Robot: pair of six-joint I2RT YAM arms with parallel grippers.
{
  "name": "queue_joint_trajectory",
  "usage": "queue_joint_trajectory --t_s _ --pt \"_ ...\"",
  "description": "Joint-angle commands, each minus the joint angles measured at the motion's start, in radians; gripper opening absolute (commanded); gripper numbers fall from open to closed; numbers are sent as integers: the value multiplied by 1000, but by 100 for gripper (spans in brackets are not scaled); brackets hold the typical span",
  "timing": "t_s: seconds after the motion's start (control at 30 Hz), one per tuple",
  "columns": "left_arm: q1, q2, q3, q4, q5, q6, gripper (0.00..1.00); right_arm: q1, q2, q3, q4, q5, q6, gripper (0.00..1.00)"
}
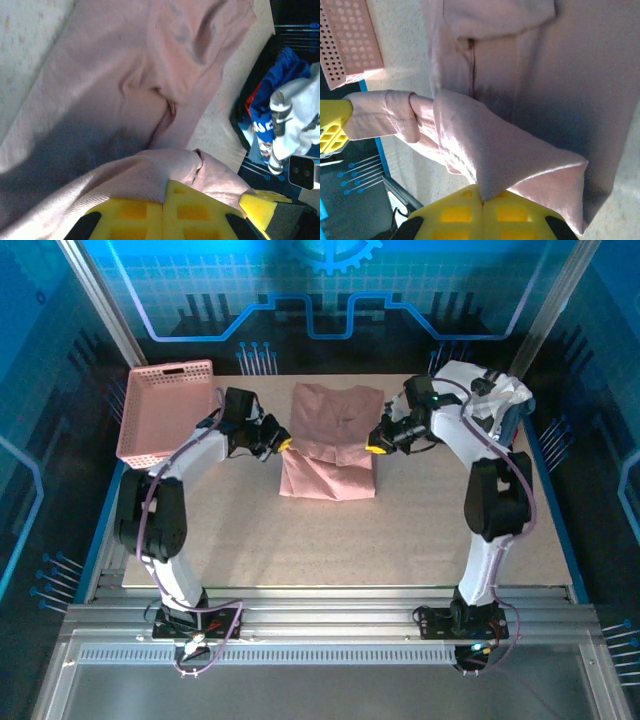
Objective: Fold and stack the t-shirts
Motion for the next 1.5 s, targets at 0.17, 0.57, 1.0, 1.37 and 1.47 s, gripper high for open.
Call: queue_joint_trajectory --t_s 0.17,0.57,1.0,1.37,1.47 --pt "36 257 325 -134 103 135 7 -47 199 217 -104 -19 -21 0" --pt "54 561 677 -252 155 189 12 -67 351 353 -105 6 28 5" --pt "74 630 922 -116 192 49 83 -142 414 506 345 -111 428 67" --pt "104 205 528 -290 109 272 92 -76 -9 185 56 -18 129 66" --pt "45 80 253 -163 106 268 86 -16 -98 -40 129 -14 132 45"
